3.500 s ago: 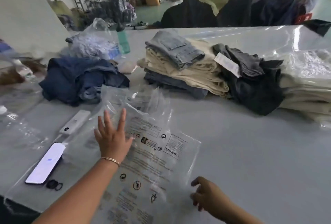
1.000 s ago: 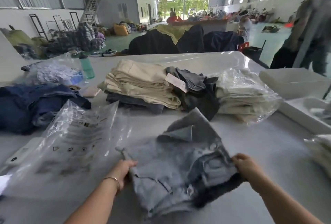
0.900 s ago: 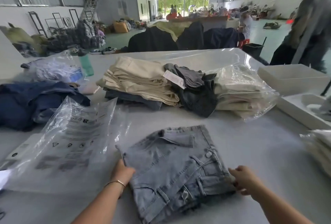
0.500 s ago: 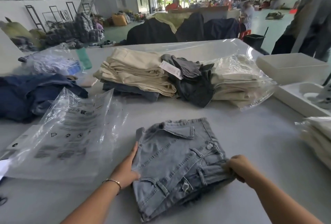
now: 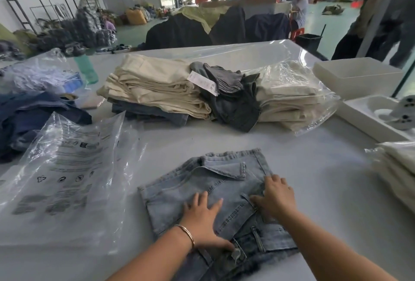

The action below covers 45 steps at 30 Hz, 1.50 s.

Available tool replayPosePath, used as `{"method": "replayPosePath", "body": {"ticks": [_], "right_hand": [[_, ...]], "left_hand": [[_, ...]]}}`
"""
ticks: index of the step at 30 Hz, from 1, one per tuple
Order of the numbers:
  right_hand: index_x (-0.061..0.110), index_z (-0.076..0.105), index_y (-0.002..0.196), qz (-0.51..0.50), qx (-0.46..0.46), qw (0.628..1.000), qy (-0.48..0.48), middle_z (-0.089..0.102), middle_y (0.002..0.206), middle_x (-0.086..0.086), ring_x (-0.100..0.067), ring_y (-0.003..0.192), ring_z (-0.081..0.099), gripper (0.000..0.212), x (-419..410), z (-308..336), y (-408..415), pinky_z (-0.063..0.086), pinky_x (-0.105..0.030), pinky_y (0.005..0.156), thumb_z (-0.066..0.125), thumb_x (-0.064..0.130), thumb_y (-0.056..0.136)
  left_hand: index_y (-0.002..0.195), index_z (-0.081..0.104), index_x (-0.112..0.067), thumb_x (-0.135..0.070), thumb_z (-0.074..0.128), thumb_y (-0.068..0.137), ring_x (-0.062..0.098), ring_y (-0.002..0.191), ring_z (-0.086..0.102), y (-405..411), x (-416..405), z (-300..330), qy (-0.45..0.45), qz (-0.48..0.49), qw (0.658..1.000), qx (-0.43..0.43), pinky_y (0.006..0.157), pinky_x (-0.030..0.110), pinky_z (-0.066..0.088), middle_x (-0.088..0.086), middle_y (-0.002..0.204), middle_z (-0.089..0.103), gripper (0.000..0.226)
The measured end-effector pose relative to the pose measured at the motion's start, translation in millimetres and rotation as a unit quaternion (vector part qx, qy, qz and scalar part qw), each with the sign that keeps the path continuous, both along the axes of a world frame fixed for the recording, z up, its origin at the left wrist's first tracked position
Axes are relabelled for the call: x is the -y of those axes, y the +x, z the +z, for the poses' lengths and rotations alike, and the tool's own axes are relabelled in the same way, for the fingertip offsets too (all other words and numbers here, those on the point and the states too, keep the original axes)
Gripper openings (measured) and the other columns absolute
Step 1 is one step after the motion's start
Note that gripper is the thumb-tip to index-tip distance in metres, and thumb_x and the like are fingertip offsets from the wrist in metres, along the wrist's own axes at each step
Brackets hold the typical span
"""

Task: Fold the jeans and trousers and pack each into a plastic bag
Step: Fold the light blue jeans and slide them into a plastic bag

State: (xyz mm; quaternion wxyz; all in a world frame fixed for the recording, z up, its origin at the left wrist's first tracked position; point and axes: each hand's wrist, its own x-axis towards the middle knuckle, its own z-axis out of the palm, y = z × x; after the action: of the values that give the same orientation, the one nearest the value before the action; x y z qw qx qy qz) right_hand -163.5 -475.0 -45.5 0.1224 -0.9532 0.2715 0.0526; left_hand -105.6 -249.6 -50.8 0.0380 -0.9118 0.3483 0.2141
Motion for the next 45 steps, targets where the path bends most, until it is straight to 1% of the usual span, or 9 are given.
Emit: {"method": "replayPosePath", "body": {"ticks": [5,10,14,21,24,34,37,43,45], "right_hand": [[0.023,0.042,0.07,-0.014,-0.007,0.996,0.084,0.058,0.09,-0.004,-0.026,0.096,0.06,0.03,8,11,19,0.039,-0.029,0.07,0.063,0.038,0.084],[0.015,0.047,0.061,-0.063,0.137,0.95,0.275,0.054,0.05,-0.003,-0.02,0.049,0.053,0.027,20,31,25,0.04,-0.029,0.054,0.068,0.005,0.076],[0.017,0.045,0.064,-0.02,0.054,0.983,0.175,0.055,0.062,-0.001,-0.02,0.065,0.055,0.023,21,34,20,0.041,-0.027,0.06,0.058,0.006,0.079],[0.013,0.053,0.062,-0.153,0.118,0.918,0.346,0.049,0.06,-0.004,-0.017,0.053,0.044,0.022,28,42,1,0.033,-0.024,0.049,0.066,0.026,0.073],[0.014,0.051,0.062,-0.099,-0.027,0.979,0.176,0.052,0.06,-0.001,-0.016,0.057,0.054,0.037,29,37,-13,0.038,-0.022,0.049,0.067,0.041,0.081],[0.021,0.005,0.153,0.068,-0.005,0.996,0.053,0.015,0.158,-0.006,-0.031,0.141,0.024,0.087,3,17,39,0.033,-0.042,0.111,0.059,0.026,0.085],[0.018,0.011,0.152,0.024,-0.039,0.998,0.033,0.029,0.151,-0.01,-0.033,0.137,0.029,0.098,9,9,50,0.034,-0.042,0.106,0.064,0.058,0.079],[0.027,0.06,0.085,0.018,0.009,0.998,0.064,0.067,0.105,-0.003,-0.026,0.103,0.058,0.002,29,15,64,0.043,-0.03,0.08,0.061,0.027,0.083],[0.021,0.06,0.073,-0.045,0.082,0.972,0.217,0.063,0.083,-0.006,-0.025,0.085,0.057,0.017,39,26,73,0.038,-0.03,0.069,0.071,0.032,0.082]], "left_hand": [[0.146,0.001,-0.048,-0.084,0.055,0.06,0.038,0.142,-0.021,-5,0,0,-0.002,-0.023,0.999,-0.035,0.108,0.07,-0.004,0.01,0.157,-0.022,0.107],[0.131,0.046,-0.027,-0.037,0.055,0.076,0.023,0.139,0.024,-6,-9,8,-0.099,-0.095,0.987,0.079,0.113,0.039,0.027,0.002,0.15,0.029,0.057],[0.087,0.053,-0.021,-0.011,0.052,0.07,0.02,0.102,0.05,1,-9,27,-0.186,-0.028,0.981,0.041,0.077,0.029,0.046,-0.004,0.103,0.05,0.02],[0.092,0.057,-0.025,-0.031,0.053,0.063,0.012,0.101,0.047,-29,-19,42,-0.214,-0.123,0.969,-0.019,0.086,0.033,0.049,-0.008,0.106,0.054,0.03],[0.121,0.059,-0.024,-0.046,0.053,0.074,0.016,0.125,0.038,-44,-31,26,-0.107,-0.172,0.979,-0.031,0.104,0.03,0.038,-0.003,0.138,0.046,0.052],[0.131,0.05,-0.02,-0.032,0.051,0.087,0.018,0.131,0.038,27,-64,24,-0.105,0.14,0.973,0.151,0.106,0.031,0.037,-0.003,0.139,0.046,0.046],[0.137,0.04,-0.021,-0.044,0.048,0.091,0.026,0.126,0.046,53,-82,20,-0.042,0.233,0.967,0.098,0.101,0.036,0.042,0.003,0.144,0.039,0.052],[0.122,0.048,-0.003,-0.027,0.077,0.075,0.035,0.102,0.062,76,-77,8,-0.209,0.447,0.869,0.008,0.086,0.036,0.05,0.02,0.118,0.057,0.06],[0.104,0.067,-0.002,-0.018,0.075,0.074,0.031,0.094,0.066,87,-76,6,-0.268,0.484,0.832,-0.045,0.078,0.035,0.051,0.019,0.101,0.069,0.034]]}}
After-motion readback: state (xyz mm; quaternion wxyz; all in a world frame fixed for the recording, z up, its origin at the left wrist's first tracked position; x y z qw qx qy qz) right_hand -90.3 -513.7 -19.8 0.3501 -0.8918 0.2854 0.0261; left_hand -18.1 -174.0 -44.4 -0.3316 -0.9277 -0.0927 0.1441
